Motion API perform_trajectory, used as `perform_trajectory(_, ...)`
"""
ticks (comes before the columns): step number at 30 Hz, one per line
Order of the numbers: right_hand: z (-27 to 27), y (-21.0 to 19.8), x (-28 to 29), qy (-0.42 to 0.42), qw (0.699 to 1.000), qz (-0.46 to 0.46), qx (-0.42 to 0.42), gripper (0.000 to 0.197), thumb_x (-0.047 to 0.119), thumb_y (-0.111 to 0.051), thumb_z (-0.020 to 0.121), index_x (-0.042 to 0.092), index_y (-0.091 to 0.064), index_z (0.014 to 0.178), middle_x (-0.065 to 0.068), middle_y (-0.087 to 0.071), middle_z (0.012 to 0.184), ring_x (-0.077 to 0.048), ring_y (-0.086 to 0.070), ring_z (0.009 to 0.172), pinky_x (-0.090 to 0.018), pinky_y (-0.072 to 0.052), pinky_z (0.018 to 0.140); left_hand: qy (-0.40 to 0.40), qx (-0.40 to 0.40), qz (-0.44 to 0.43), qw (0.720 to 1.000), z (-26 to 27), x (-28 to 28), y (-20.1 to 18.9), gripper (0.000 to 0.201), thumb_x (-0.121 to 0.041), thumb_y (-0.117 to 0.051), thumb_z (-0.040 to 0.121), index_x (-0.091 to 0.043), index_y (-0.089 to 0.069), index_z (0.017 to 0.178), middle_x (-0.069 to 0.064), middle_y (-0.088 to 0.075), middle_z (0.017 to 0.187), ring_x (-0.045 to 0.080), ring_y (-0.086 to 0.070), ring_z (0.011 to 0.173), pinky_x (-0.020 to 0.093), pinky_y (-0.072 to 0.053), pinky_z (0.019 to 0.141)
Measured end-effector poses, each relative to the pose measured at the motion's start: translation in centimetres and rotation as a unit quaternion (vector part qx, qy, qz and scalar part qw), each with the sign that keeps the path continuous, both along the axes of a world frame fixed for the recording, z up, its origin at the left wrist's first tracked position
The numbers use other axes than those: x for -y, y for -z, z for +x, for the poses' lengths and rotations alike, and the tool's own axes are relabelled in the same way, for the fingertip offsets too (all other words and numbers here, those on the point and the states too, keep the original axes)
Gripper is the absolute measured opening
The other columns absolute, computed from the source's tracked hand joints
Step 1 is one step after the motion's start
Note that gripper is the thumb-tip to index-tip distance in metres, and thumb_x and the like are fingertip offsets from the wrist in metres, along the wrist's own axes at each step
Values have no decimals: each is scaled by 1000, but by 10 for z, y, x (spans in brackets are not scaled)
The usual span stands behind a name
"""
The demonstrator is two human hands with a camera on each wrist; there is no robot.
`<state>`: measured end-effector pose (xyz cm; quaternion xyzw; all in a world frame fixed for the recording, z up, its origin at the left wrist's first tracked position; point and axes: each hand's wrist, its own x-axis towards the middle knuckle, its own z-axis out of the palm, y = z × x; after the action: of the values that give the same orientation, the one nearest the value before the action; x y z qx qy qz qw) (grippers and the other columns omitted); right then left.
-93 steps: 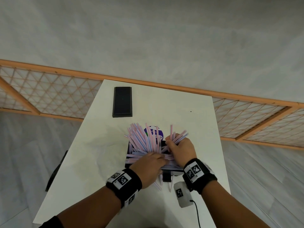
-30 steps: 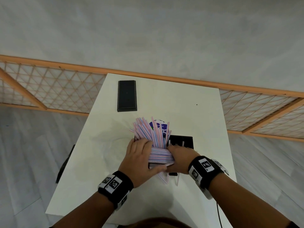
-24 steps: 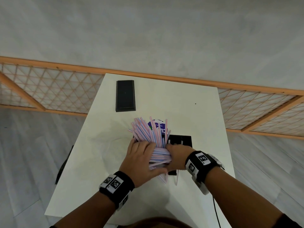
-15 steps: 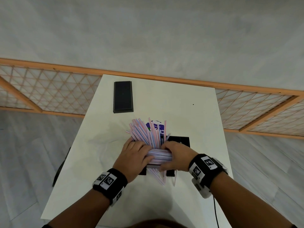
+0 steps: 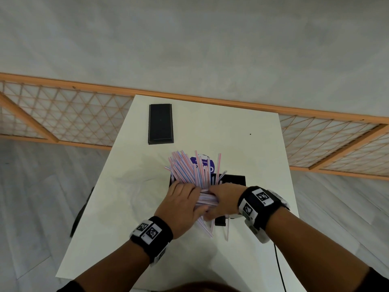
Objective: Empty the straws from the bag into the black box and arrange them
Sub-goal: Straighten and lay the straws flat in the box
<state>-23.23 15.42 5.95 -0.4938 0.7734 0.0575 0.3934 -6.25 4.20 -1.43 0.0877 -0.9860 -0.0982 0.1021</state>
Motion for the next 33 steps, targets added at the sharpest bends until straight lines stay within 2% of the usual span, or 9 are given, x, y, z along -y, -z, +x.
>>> perform_trajectory(5,-1,-3,15,-23,998,58,7,63,63,-79,67,26,-63,115,0,-68,109,-21,-63,100,-36,-53,96,-10,-10,-2,1000,0,-1,-3,58,-64,-41,100,-17,-64,124,1,-61,115,24,-57,105,40,-45,100)
perform_trajectory(9,0,1,21,-34,996,85,11,65,59,-83,66,28,-65,121,0,-70,112,-22,-64,103,-37,-52,99,-15,8,2,1000,0,-1,-4,65,-71,-34,100,-19,-63,125,-2,-60,117,22,-57,107,39,-45,99)
perform_trajectory(13,-2,6,19,-24,997,73,30,66,48,-86,68,30,-61,125,1,-69,112,-21,-64,101,-36,-52,100,-23,10,13,1000,0,-1,-1,67,-76,-39,97,-20,-62,127,-2,-60,119,21,-56,108,38,-44,100)
perform_trajectory(17,-3,9,12,1,998,24,65,58,41,-87,68,29,-61,118,2,-68,104,-19,-64,92,-33,-53,94,-34,20,18,999,-2,-1,-1,71,-77,-37,97,-19,-62,129,-1,-61,120,22,-56,109,39,-44,102)
perform_trajectory(20,-2,8,9,2,998,-11,68,62,43,-89,67,30,-60,119,7,-66,103,-16,-62,92,-30,-52,93,-39,25,35,998,-1,0,-2,75,-78,-36,96,-18,-60,133,0,-61,124,22,-56,113,40,-44,103)
perform_trajectory(24,-2,3,-3,31,996,-80,24,63,56,-86,63,32,-60,115,12,-64,98,-11,-60,87,-28,-51,82,-33,14,43,998,1,3,-2,72,-75,-32,98,-18,-61,132,-1,-60,122,23,-56,113,40,-40,108)
perform_trajectory(28,-10,-8,-31,95,974,-204,35,52,66,-78,65,30,-62,100,12,-66,94,-6,-61,84,-28,-53,77,-25,-15,17,999,1,1,-4,66,-71,-36,100,-17,-66,122,-2,-61,112,22,-57,107,50,-30,119)
perform_trajectory(30,-14,-14,-45,125,958,-258,24,38,57,-76,75,30,-65,100,12,-65,96,-5,-61,87,-26,-52,78,-30,-19,2,999,1,-1,-5,64,-71,-41,100,-16,-68,120,0,-61,112,23,-57,108,55,-29,119)
perform_trajectory(33,-18,-13,-56,168,930,-327,-8,18,30,-63,97,22,-69,112,10,-66,108,-7,-61,98,-22,-46,87,-31,-11,-20,999,1,-3,-9,62,-69,-43,99,-16,-66,122,1,-61,117,25,-57,110,57,-27,118)
